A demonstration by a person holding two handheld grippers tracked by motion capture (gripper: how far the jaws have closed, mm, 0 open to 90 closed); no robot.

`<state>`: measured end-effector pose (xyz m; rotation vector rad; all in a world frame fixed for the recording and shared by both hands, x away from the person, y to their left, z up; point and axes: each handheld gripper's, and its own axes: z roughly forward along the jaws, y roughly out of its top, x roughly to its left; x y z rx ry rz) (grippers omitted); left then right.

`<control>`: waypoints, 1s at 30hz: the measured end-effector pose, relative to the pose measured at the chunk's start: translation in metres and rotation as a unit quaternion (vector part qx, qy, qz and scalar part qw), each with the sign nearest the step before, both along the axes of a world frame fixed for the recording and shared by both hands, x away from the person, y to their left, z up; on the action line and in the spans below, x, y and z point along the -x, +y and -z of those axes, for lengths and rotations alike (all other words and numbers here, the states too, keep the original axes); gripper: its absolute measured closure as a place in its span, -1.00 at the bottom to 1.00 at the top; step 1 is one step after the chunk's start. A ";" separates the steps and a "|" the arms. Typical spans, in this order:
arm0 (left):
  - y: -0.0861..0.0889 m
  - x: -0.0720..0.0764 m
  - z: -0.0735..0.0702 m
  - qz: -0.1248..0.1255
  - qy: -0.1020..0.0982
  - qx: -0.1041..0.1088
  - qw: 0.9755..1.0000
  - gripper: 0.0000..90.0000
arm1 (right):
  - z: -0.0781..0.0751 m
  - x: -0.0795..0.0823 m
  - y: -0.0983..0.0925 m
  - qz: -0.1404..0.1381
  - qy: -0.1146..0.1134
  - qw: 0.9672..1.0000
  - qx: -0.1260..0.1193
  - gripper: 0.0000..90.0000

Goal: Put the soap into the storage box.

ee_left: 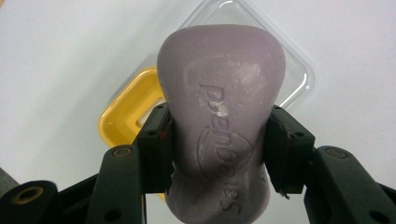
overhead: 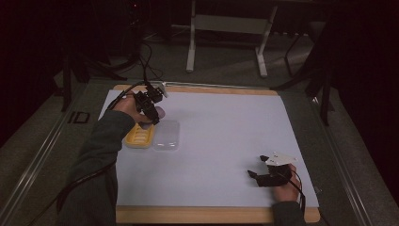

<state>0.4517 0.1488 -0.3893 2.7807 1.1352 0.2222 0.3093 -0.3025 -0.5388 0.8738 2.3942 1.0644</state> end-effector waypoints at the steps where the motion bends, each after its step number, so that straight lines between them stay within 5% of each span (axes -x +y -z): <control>1: 0.001 -0.001 0.000 -0.005 0.001 0.001 1.000 0.11 | 0.000 0.000 0.000 0.000 0.000 1.000 0.000 -0.57; 18: 0.018 -0.007 -0.001 -0.058 -0.005 0.008 0.998 0.11 | 0.000 0.000 0.000 -0.001 0.000 1.000 0.002 -0.57; 30: 0.024 -0.011 0.010 -0.106 -0.004 0.015 0.994 0.11 | 0.000 0.000 0.001 -0.001 -0.001 1.000 0.003 -0.57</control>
